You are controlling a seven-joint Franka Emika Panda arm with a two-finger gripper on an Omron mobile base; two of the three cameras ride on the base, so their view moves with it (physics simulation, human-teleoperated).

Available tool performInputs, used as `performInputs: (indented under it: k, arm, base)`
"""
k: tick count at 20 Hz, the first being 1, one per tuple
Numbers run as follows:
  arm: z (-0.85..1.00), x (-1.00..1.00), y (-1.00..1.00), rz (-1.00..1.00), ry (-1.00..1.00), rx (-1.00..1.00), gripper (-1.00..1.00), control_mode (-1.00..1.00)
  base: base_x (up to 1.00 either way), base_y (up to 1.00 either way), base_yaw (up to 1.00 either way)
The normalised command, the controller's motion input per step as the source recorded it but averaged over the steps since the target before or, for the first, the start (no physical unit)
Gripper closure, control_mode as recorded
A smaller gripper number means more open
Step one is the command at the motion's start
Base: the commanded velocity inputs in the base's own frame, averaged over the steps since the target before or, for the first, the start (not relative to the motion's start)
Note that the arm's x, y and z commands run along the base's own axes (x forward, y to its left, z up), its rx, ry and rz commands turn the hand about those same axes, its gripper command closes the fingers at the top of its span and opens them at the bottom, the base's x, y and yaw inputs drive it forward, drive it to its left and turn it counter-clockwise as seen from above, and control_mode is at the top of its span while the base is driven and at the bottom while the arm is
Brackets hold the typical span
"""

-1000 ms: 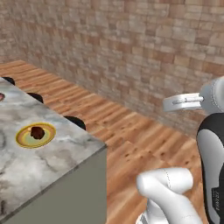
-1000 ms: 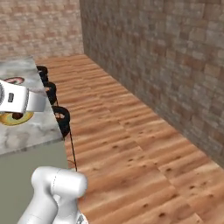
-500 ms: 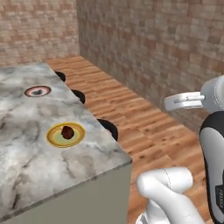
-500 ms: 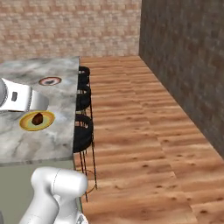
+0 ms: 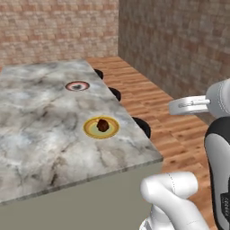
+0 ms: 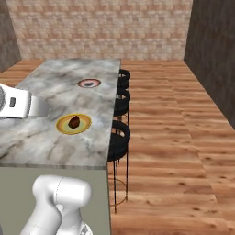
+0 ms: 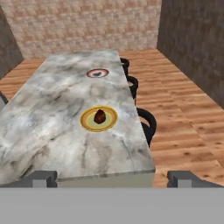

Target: Transport the steak and lime to the fridge. Place the steak on the rack containing meat and place the lime on the rack containing the vegetable, ensuring meats and vegetables are on different racks.

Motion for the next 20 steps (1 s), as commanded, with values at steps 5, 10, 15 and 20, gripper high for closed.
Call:
performInputs:
  k: [5,10,15,20]
  arm:
    - [0.0,0.0,0.0,0.0,0.0,0.0,-1.0,1.0]
    - [0.0,0.0,0.0,0.0,0.0,0.0,-1.0,1.0]
    - [0.0,0.0,0.0,0.0,0.0,0.0,-1.0,1.0]
    - [0.0,0.0,0.0,0.0,0.0,0.0,-1.0,1.0]
  base:
    - [0.56,-0.01,0.05]
    - [0.75,0.74,0.0]
    - [0.85,0.78,0.02]
    - [0.58,0.04,0.41]
